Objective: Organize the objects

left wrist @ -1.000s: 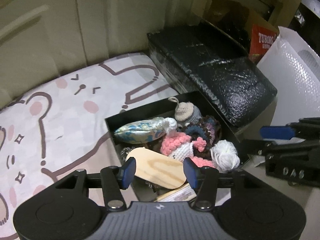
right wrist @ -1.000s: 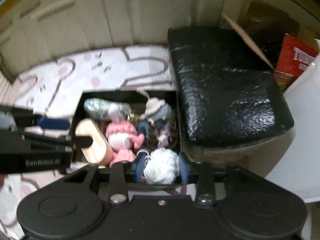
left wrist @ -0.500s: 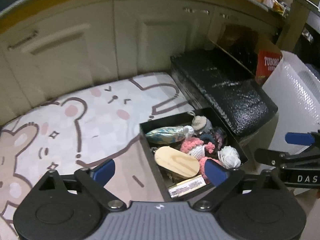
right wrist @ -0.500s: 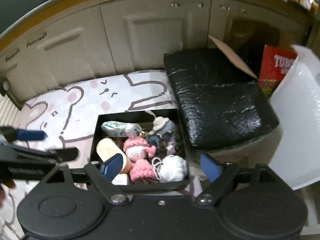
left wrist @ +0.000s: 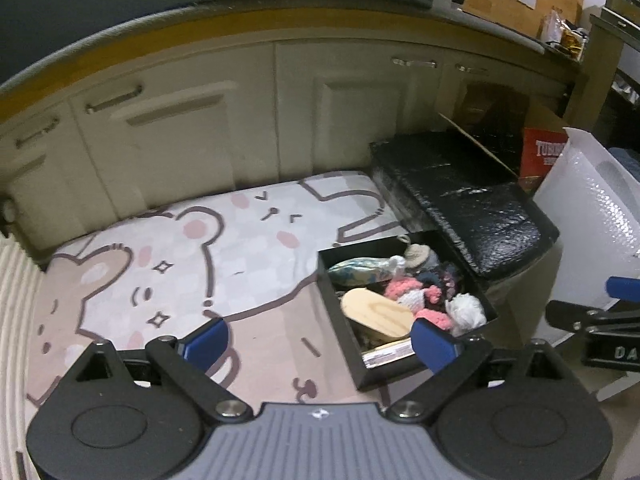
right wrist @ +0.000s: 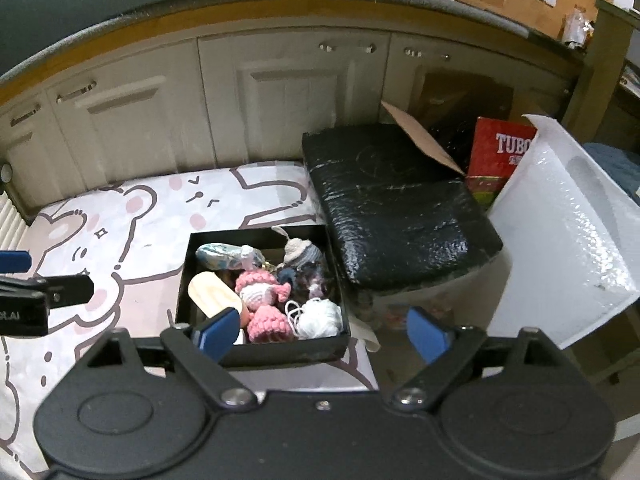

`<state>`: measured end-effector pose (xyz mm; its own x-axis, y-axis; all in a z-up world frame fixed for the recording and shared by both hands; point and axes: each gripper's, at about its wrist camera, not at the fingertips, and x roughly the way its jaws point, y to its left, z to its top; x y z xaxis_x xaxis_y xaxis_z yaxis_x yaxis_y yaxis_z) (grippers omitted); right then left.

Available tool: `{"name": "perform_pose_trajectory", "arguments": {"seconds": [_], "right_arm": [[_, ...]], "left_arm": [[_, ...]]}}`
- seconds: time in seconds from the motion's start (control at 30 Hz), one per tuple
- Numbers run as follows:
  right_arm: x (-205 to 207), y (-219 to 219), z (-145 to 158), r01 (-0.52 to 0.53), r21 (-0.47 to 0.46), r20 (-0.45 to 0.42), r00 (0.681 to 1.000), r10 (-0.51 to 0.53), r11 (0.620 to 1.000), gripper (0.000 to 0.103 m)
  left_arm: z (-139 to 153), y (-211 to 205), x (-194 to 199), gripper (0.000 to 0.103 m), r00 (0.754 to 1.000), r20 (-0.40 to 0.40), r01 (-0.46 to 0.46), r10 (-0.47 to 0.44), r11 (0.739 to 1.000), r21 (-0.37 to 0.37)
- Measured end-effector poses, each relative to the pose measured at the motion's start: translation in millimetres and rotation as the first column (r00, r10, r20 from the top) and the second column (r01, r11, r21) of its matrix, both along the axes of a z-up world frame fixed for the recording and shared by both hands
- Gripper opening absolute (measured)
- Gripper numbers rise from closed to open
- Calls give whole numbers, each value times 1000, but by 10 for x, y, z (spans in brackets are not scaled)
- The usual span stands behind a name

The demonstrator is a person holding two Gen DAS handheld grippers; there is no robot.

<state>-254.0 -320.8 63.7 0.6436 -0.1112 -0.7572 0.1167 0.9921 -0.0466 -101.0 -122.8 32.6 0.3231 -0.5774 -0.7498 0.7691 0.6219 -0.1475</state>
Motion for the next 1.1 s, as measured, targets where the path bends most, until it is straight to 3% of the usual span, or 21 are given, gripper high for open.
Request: {"name": "perform_pose_trajectory", "arguments": {"seconds": [0.13, 0.67, 1.1], "right_arm": [[-100, 29, 57, 5, -7, 23, 1000, -5, 1000, 92], [-417, 226, 179, 21, -29, 69, 997, -19, 999, 96], [-567, 324, 185, 23, -41, 81, 997, -20, 999, 98]], "left_arm": [[8, 94, -65, 97, 999, 34, -20, 19, 999, 26], [42, 417, -224, 98, 998, 36, -41, 42, 999, -34], [58, 486, -300, 98, 996, 73, -50, 51, 999, -22]]}}
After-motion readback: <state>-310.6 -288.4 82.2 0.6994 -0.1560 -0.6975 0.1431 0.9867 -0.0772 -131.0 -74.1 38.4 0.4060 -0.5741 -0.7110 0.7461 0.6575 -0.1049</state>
